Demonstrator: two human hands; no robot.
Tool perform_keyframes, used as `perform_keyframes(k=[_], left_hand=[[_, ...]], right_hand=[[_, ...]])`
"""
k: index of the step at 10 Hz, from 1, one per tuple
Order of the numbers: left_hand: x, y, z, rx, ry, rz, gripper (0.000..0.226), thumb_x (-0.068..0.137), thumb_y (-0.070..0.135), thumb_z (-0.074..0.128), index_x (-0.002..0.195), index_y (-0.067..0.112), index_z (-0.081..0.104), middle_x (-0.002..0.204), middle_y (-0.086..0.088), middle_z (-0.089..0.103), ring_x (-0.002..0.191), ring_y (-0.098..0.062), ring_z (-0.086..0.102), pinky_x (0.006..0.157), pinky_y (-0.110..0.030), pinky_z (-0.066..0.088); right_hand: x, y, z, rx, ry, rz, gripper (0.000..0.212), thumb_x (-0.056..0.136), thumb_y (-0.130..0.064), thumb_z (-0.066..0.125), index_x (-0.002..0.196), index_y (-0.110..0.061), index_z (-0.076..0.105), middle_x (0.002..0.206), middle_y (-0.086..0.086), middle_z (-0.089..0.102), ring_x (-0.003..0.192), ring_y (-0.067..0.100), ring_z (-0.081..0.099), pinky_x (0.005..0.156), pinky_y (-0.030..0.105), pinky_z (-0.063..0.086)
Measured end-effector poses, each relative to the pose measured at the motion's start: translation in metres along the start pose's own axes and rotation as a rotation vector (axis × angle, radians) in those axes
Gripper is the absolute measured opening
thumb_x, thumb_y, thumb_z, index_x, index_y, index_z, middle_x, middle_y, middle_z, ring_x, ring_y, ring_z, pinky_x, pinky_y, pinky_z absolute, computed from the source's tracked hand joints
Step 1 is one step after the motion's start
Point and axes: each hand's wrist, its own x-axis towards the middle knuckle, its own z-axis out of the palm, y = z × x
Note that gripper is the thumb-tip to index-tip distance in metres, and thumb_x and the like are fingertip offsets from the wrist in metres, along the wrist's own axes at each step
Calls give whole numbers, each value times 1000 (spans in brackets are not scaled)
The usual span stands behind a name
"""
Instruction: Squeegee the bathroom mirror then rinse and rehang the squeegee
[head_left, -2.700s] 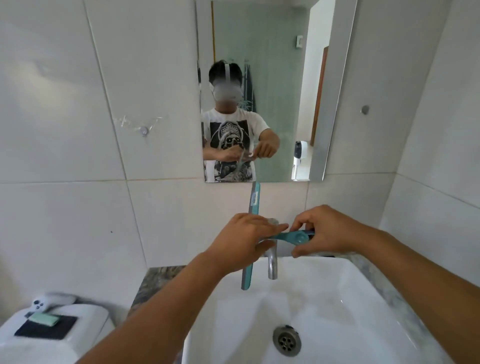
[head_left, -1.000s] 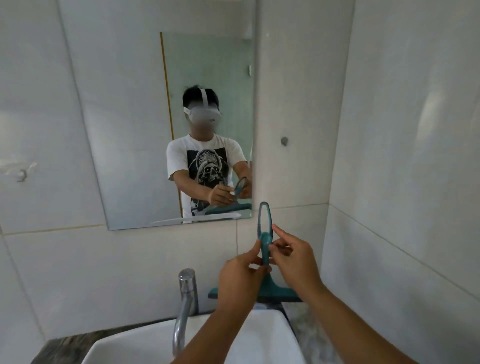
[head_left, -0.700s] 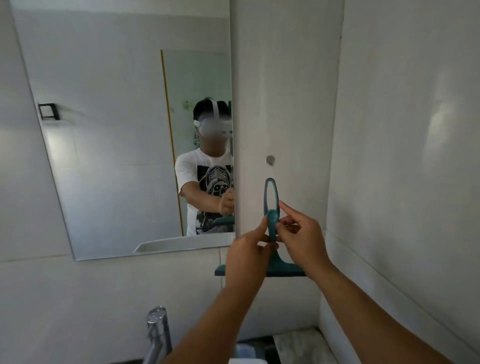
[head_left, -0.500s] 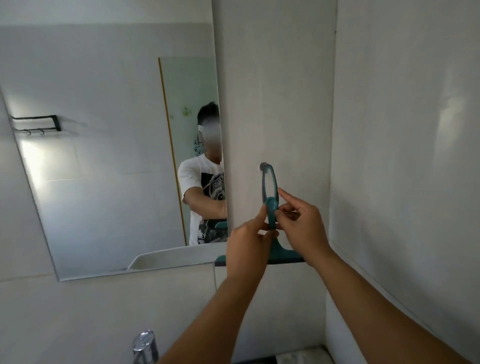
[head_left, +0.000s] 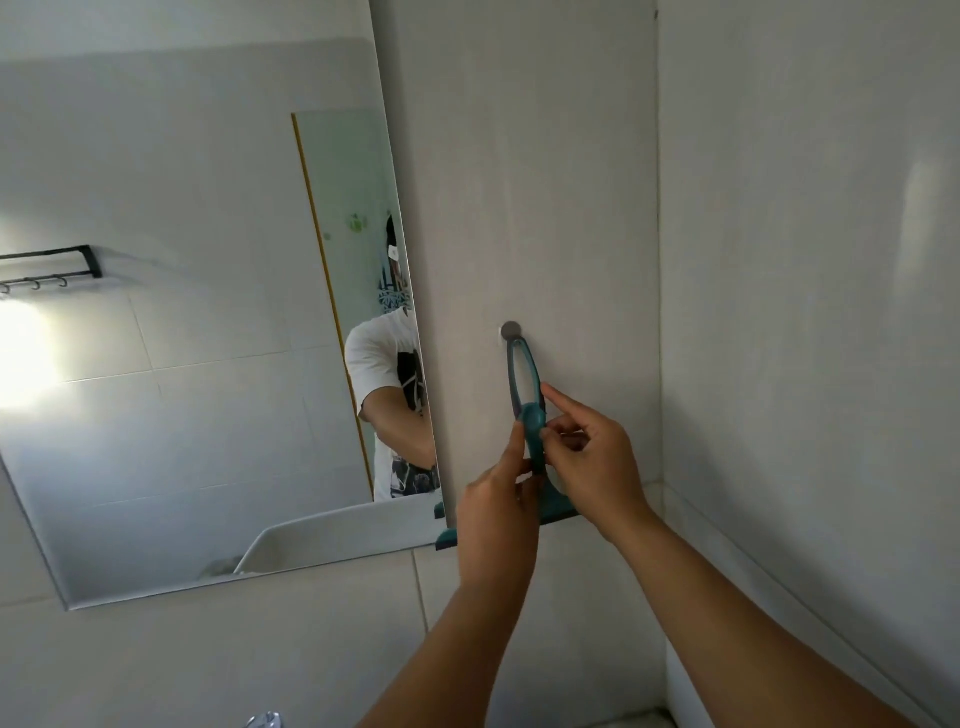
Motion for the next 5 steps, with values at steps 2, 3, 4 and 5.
perform_keyframes(k=[2, 3, 4, 5], left_hand=[[-1, -8, 12, -16, -44, -11, 61, 95, 12, 59, 150, 27, 35, 111, -2, 72, 96, -14, 68, 87, -23, 53], [-4, -6, 5, -50, -61, 4, 56, 94, 11, 59, 146, 24, 42, 106, 0, 72, 89, -9, 67, 78, -15, 50], [-11, -4, -11, -18, -69, 22, 54, 94, 13, 60, 144, 22, 44, 114, -2, 70, 95, -11, 65, 80, -15, 48], [-21, -5, -30, -4, -52, -4, 53, 94, 15, 60, 145, 22, 44, 130, -2, 63, 111, -14, 61, 86, -15, 41]], right_hand=[[-1, 2, 2, -74, 28, 4, 49, 91, -9, 63, 136, -26, 54, 87, -10, 67, 80, 6, 65, 79, 13, 54], [-5, -3, 3, -80, -7, 25, 52, 91, -6, 62, 139, -23, 51, 92, -8, 68, 83, 5, 65, 79, 8, 51], [-14, -13, 2, -118, -41, 64, 52, 92, -6, 60, 141, -20, 48, 114, 0, 66, 98, 10, 64, 79, 8, 48], [-31, -22, 5, -178, -47, 91, 51, 93, -8, 60, 141, -19, 48, 127, 5, 60, 104, 14, 60, 82, 19, 52]])
